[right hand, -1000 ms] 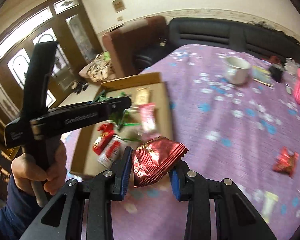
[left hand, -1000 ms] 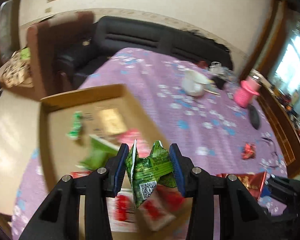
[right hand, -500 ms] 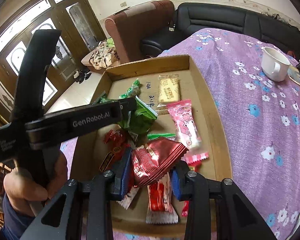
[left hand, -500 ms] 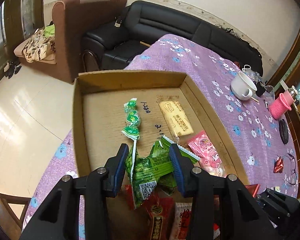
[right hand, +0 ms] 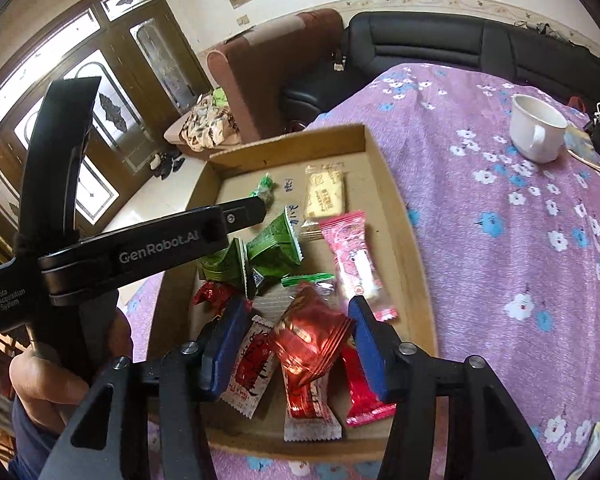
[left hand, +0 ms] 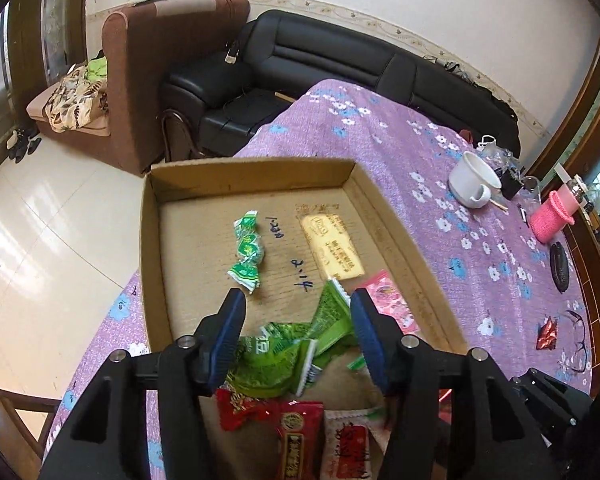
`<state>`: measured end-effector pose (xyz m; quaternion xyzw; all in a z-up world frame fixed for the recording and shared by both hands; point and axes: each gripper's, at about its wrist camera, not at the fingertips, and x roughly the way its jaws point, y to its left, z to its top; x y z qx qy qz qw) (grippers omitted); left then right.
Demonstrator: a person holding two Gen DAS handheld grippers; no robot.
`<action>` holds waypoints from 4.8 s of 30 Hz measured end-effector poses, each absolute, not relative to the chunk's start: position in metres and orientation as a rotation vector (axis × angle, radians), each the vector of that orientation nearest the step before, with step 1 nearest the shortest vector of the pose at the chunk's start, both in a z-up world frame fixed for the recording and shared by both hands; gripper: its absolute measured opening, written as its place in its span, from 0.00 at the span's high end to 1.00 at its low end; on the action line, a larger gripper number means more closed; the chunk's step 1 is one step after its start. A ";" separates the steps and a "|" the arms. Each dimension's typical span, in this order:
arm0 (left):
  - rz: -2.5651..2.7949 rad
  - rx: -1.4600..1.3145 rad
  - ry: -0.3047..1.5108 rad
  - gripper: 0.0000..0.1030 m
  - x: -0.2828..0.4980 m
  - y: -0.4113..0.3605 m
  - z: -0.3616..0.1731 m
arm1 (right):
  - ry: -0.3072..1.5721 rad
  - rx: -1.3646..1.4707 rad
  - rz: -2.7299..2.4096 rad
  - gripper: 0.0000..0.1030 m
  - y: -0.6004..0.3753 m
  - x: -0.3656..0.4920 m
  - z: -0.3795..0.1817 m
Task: Organize snacks
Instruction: 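Move both open tools back to the remaining snacks on the table, then grasp the white wrapped candy with the left tool, then grasp the red-brown snack bag with the right tool while the left tool holds the candy, then carry the white candy and red-brown bag over the box with both tools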
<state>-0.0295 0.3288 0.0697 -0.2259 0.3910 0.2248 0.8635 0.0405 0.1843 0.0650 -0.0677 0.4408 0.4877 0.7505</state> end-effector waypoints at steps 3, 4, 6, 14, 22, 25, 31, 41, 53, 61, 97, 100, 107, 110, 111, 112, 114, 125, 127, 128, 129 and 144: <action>0.456 -0.467 0.806 0.48 -0.030 0.319 0.077 | 0.959 -0.118 1.056 0.44 0.167 0.045 0.070; 0.447 -0.464 0.801 0.48 -0.030 0.314 0.079 | 0.962 -0.107 1.051 0.44 0.161 0.047 0.071; 0.427 -0.451 0.795 0.48 -0.028 0.301 0.084 | 0.971 -0.082 1.040 0.44 0.141 0.052 0.071; 0.312 -0.389 0.776 0.47 -0.020 0.238 0.101 | 0.977 -0.028 0.910 0.44 0.033 0.077 0.070; 0.100 -0.299 0.835 0.46 0.013 0.124 0.094 | 0.913 0.177 0.638 0.45 -0.106 0.131 0.071; 0.004 -0.276 0.887 0.46 0.033 0.073 0.082 | 0.896 0.236 0.532 0.45 -0.141 0.149 0.063; -0.053 -0.217 0.996 0.42 0.070 0.002 0.046 | 0.955 0.372 0.524 0.45 -0.168 0.162 0.056; 0.056 -0.059 1.012 0.69 0.100 -0.034 0.009 | 0.971 0.403 0.502 0.45 -0.175 0.167 0.049; 0.227 -0.157 0.931 0.70 0.087 0.061 0.009 | 1.064 0.394 0.503 0.45 -0.144 0.198 0.033; 0.224 -0.171 0.931 0.70 0.085 0.062 0.009 | 1.125 0.219 0.484 0.71 -0.086 0.248 0.024; 0.148 -0.273 0.866 0.70 0.076 0.069 0.022 | 0.938 -0.008 0.544 0.61 -0.074 0.156 0.031; 0.126 -0.274 0.823 0.70 0.073 0.066 0.030 | 0.906 0.005 0.538 0.62 -0.077 0.151 0.038; 0.109 -0.264 0.819 0.70 0.075 0.061 0.028 | 0.866 0.014 0.564 0.61 -0.080 0.142 0.047; 0.112 -0.254 0.817 0.70 0.076 0.060 0.028 | 0.861 0.006 0.569 0.61 -0.078 0.141 0.047; 0.114 -0.250 0.816 0.70 0.075 0.059 0.028 | 0.860 0.000 0.567 0.61 -0.077 0.141 0.047; 0.116 -0.245 0.813 0.70 0.075 0.059 0.028 | 0.856 -0.009 0.565 0.61 -0.076 0.140 0.047; 0.118 -0.237 0.804 0.70 0.075 0.058 0.030 | 0.851 -0.013 0.564 0.61 -0.074 0.139 0.046; 0.135 -0.217 0.783 0.70 0.072 0.056 0.034 | 0.836 -0.040 0.566 0.61 -0.068 0.134 0.044; 0.139 -0.217 0.783 0.70 0.073 0.057 0.034 | 0.834 -0.034 0.563 0.61 -0.069 0.135 0.045; 0.142 -0.216 0.782 0.70 0.072 0.057 0.034 | 0.833 -0.030 0.563 0.61 -0.070 0.135 0.045; 0.144 -0.216 0.781 0.70 0.073 0.057 0.034 | 0.831 -0.028 0.563 0.61 -0.070 0.135 0.046; 0.169 -0.256 0.740 0.70 0.064 0.065 0.048 | 0.832 0.005 0.563 0.61 -0.069 0.135 0.047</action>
